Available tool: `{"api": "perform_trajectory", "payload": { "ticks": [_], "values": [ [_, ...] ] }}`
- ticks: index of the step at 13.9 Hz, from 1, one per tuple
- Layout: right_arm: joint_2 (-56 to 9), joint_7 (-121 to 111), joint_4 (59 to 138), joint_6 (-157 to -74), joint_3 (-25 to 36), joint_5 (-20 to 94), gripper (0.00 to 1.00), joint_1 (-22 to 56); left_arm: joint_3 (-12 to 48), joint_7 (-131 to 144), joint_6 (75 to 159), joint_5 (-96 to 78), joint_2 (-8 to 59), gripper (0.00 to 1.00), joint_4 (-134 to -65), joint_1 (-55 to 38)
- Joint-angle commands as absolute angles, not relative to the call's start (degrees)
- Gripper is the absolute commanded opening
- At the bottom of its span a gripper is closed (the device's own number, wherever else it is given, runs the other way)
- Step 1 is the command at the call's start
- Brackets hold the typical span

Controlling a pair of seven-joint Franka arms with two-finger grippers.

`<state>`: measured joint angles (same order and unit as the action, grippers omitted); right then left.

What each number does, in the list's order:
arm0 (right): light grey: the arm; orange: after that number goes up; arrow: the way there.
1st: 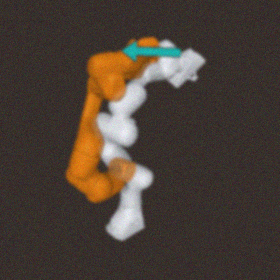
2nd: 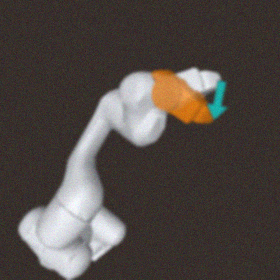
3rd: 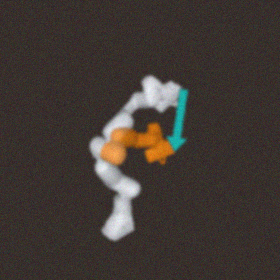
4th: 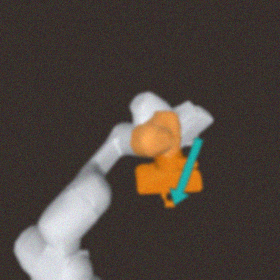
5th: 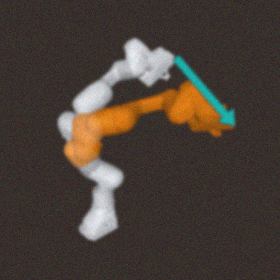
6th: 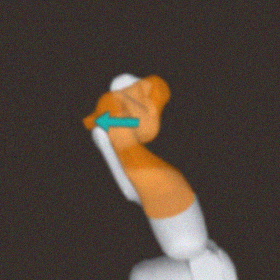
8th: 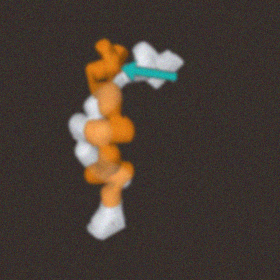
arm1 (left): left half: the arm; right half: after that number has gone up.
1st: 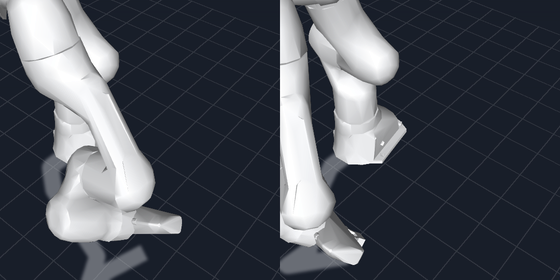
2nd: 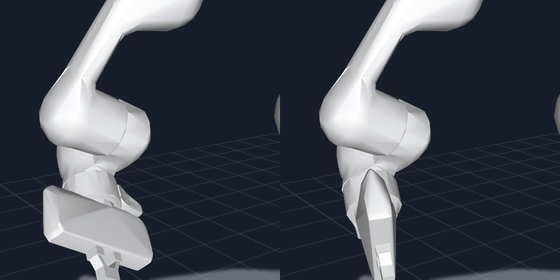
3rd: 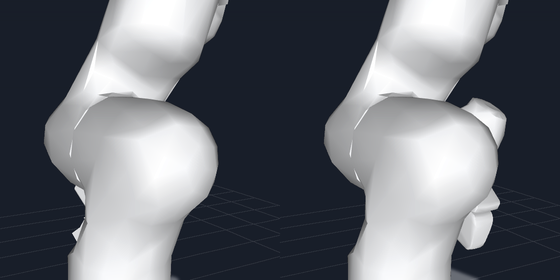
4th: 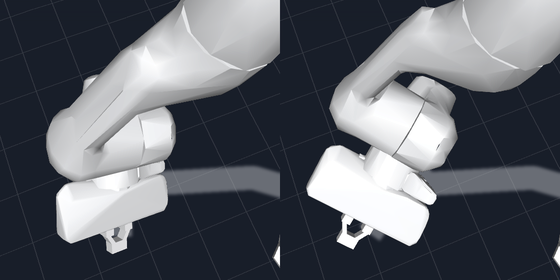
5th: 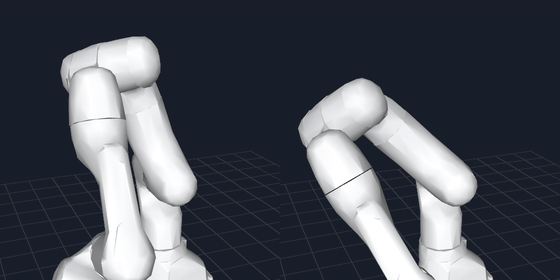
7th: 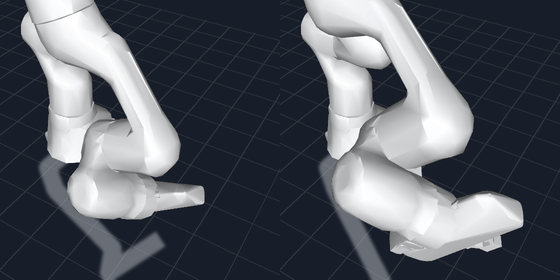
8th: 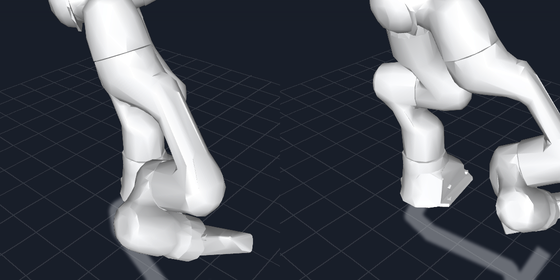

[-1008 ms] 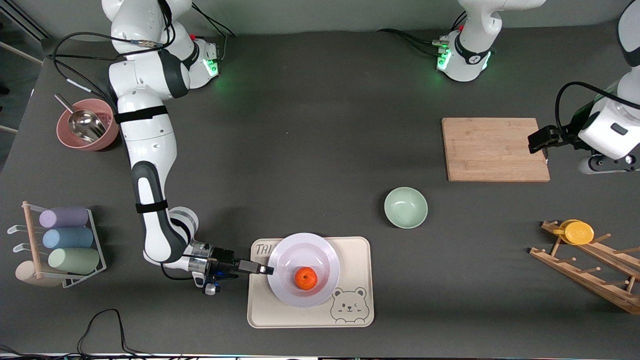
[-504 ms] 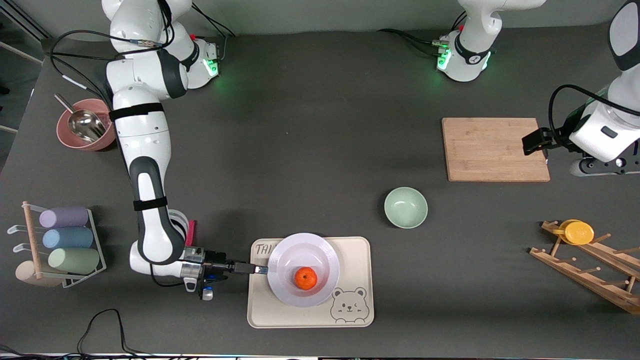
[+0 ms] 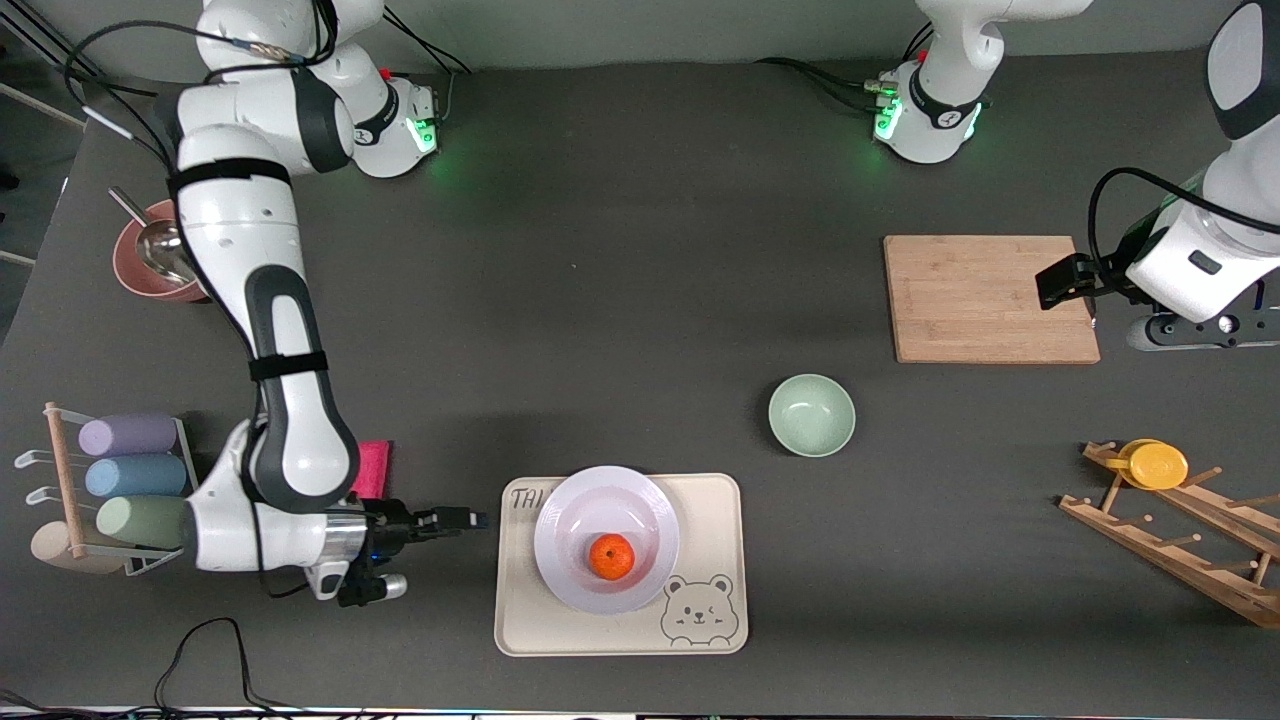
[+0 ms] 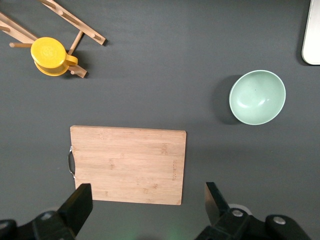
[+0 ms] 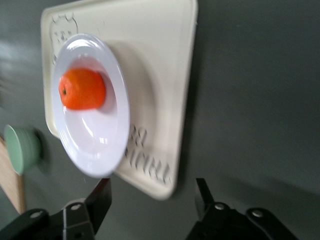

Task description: Place orange and plate with both arms

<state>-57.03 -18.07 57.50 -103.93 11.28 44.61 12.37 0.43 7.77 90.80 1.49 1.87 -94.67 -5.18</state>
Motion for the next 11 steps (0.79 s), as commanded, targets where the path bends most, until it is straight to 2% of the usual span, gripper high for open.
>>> {"api": "perform_trajectory", "payload": {
  "ticks": [1, 2, 7, 11],
  "values": [
    [-48.72, -15.82, 60.46, -97.84, 11.25, 34.14, 0.87, 10.64, 0.09, 9.32, 91.06, 2.46, 1.14, 1.00, -95.01, -5.80],
    [-45.39, -15.91, 61.86, -97.47, 11.25, 28.10, 1.00, 10.37, 0.09, 8.88, 91.23, 2.46, 1.23, 1.00, -94.66, -5.63],
    [-24.65, -14.95, 76.61, -95.71, 11.08, 9.80, 1.00, 10.02, 0.17, 9.23, 90.53, 2.55, 1.06, 1.00, -93.96, -5.98],
    [-10.14, -6.09, 88.48, -94.48, 10.28, 3.08, 1.00, 9.58, 0.09, 9.05, 90.08, 2.46, 0.97, 1.00, -94.04, -5.71]
  ]
}}
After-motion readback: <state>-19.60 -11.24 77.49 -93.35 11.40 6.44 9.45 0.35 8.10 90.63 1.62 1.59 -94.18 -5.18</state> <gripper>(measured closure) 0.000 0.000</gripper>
